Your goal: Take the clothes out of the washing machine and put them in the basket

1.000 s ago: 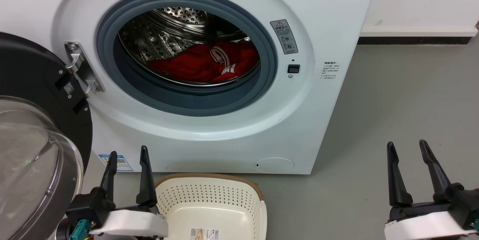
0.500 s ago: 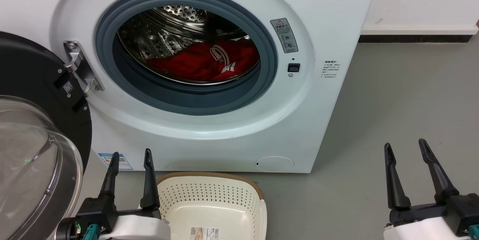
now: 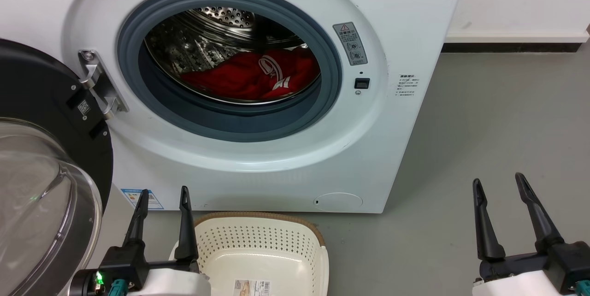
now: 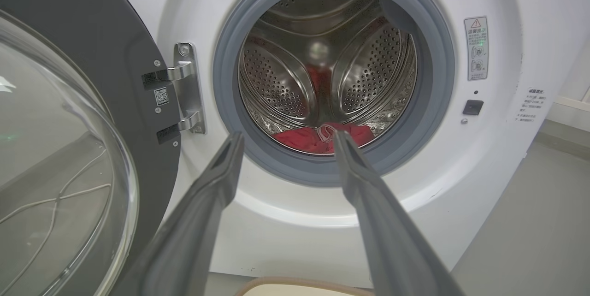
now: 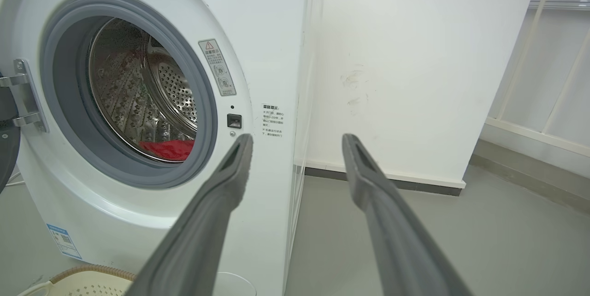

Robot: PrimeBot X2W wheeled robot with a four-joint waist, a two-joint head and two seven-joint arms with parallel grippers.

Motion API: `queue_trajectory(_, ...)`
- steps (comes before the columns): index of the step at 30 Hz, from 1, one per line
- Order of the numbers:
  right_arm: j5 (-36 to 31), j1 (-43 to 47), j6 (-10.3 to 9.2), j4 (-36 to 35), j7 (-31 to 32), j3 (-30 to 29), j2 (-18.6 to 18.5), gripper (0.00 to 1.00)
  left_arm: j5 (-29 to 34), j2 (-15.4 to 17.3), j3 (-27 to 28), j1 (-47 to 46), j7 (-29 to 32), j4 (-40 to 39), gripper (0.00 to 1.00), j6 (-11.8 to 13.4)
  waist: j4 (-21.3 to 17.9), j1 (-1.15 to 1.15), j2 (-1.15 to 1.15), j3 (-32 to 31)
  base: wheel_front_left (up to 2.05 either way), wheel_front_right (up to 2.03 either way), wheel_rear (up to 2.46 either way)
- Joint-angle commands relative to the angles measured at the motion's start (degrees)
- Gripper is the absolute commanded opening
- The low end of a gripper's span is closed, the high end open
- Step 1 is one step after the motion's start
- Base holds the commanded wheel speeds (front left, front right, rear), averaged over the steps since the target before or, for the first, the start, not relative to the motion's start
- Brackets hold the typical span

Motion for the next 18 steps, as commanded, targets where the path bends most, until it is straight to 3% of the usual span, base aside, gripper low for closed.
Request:
queue_trajectory(1,0.6,0.6,-0.02,0.2,-0.1,-0.1,0.1,1.0,-0.1,0.1,0.0,0.5,-0.2,0.2,1.0,0.1,0.0,0.0,0.0,0.1,0.0,0.0,0.0)
queue_trajectory(18,0.9,0.7,-0.02,0.9,-0.1,0.1,0.1,1.0,0.0,0.1,0.2,0.6,-0.2,1.2,1.0,0.4,0.3,0.0,0.0,0.0,0.0,0.0,0.0)
